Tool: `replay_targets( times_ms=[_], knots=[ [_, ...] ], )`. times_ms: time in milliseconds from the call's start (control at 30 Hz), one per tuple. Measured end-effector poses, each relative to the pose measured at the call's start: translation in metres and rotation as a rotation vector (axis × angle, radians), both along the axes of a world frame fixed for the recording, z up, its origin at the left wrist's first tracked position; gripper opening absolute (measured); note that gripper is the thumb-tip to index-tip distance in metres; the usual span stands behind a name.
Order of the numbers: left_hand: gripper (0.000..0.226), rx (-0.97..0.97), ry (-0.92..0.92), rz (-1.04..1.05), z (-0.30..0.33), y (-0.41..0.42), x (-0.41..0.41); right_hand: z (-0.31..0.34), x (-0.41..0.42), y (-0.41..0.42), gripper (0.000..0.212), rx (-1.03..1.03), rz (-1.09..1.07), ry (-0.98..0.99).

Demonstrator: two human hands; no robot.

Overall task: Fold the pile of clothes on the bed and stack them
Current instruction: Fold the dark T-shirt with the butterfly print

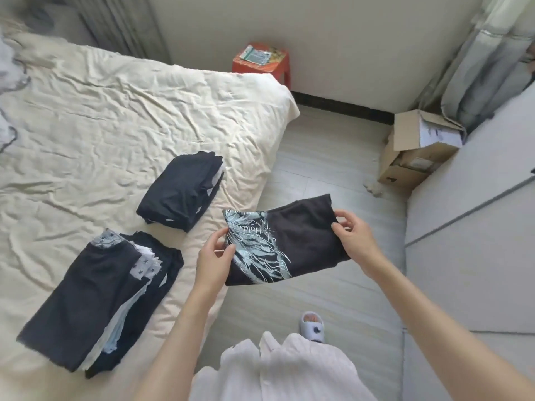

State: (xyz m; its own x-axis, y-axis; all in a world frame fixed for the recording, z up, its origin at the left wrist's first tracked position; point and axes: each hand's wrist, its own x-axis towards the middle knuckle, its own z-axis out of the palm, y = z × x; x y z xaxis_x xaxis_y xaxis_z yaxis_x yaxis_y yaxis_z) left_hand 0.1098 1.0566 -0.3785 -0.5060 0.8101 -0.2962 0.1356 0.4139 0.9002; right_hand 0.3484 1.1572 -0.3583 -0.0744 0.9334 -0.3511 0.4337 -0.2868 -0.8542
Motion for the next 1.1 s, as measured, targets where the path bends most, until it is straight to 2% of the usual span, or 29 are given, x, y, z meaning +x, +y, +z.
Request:
replay_targets(
  times_ms=[200,533,767,933,1033,1100],
  knots=[
    [0.036,-0.035,-0.014,0.302,0.006,0.02,0.011,0.014,-0.038,0.104,0.026,-0.032,0.344,-0.031],
    [0.038,-0.086,0.018,0.698,-0.017,0.046,-0.051,-0.006,-0.184,0.185,0.028,-0.071,0.738,-0.028],
    [0.04,-0.155,0.047,0.765,-0.056,0.108,-0.144,-0.037,-0.307,0.25,0.026,-0.094,0.788,-0.11],
    [0.04,-0.113,0.078,0.821,-0.072,0.142,-0.205,-0.055,-0.382,0.287,0.028,-0.125,0.781,-0.036],
    [0.041,-0.172,0.046,0.876,-0.09,0.149,-0.22,-0.073,-0.412,0.301,0.035,-0.157,0.808,-0.035],
    [0.044,-0.255,-0.042,0.884,-0.109,0.155,-0.222,-0.096,-0.424,0.307,0.038,-0.19,0.846,-0.088]
  ],
)
